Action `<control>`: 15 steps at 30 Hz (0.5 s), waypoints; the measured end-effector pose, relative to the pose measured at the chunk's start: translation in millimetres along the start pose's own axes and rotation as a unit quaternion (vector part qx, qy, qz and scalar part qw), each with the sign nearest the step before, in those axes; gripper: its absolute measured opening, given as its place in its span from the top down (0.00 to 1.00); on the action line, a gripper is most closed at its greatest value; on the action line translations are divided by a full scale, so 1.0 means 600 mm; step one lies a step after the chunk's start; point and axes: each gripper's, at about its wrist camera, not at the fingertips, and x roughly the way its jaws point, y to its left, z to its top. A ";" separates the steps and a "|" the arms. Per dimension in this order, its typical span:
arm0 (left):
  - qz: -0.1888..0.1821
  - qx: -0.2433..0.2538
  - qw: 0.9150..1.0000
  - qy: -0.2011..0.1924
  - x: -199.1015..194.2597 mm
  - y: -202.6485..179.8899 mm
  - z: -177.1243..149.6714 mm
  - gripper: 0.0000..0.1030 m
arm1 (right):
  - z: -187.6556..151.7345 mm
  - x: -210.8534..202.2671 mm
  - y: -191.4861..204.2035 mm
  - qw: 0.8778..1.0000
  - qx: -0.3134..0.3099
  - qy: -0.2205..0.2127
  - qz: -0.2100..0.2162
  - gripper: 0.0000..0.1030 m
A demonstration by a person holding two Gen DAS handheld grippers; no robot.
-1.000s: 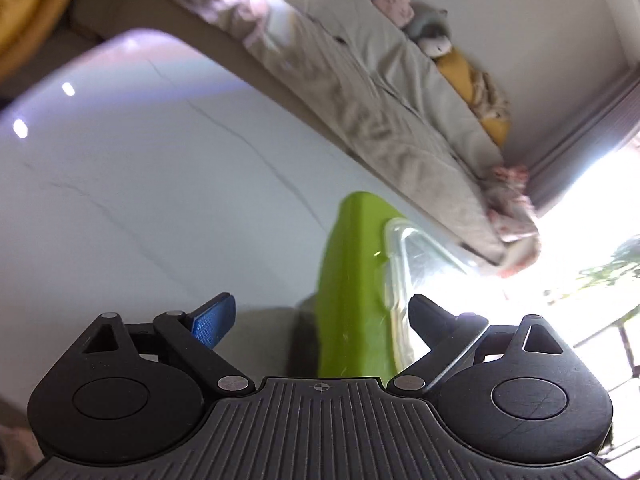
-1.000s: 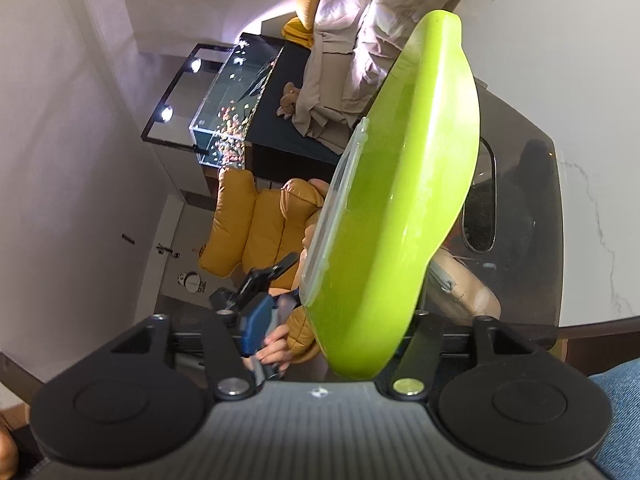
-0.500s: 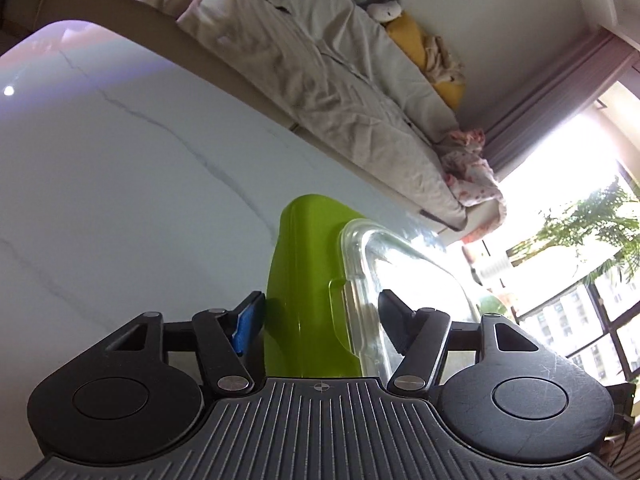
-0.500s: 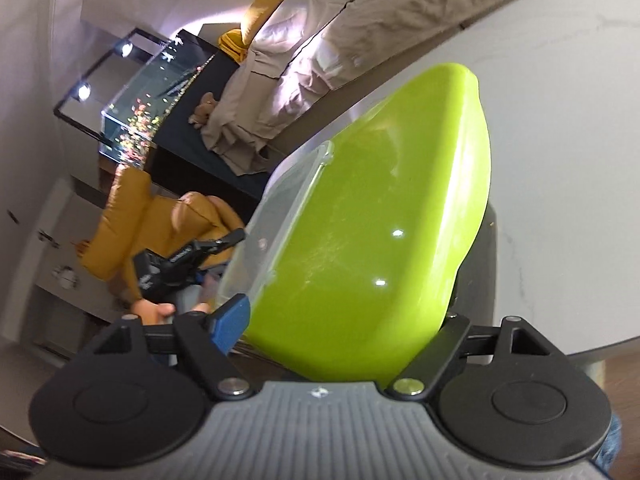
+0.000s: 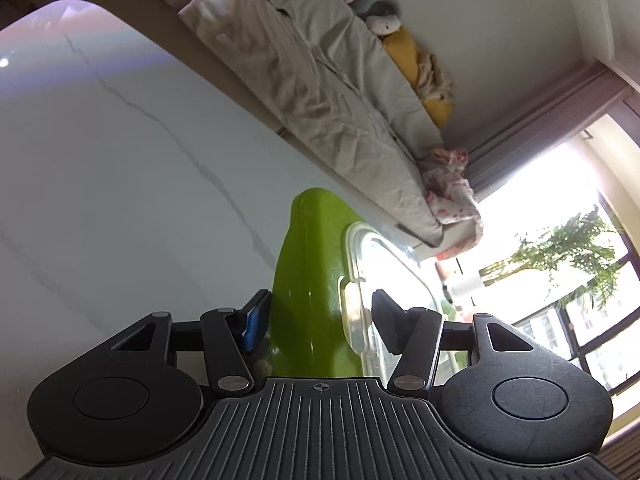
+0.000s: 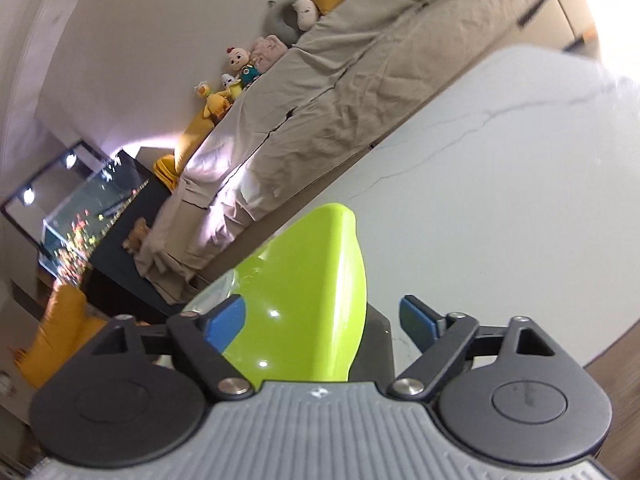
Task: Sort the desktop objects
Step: 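Carry the green lid over the clear box with both tools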
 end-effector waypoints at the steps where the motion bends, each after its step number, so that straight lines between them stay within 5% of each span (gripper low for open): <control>1: 0.002 0.000 1.000 0.001 0.000 -0.002 0.000 0.43 | 0.007 0.017 -0.007 1.000 0.008 0.009 0.005 0.29; 4: 0.015 0.004 1.000 0.001 -0.002 -0.011 0.001 0.42 | 0.014 0.068 -0.014 0.999 0.011 0.048 0.011 0.47; 15: 0.046 0.032 0.998 0.023 -0.042 -0.037 -0.044 0.38 | -0.005 0.037 -0.005 0.997 -0.004 0.070 0.016 0.48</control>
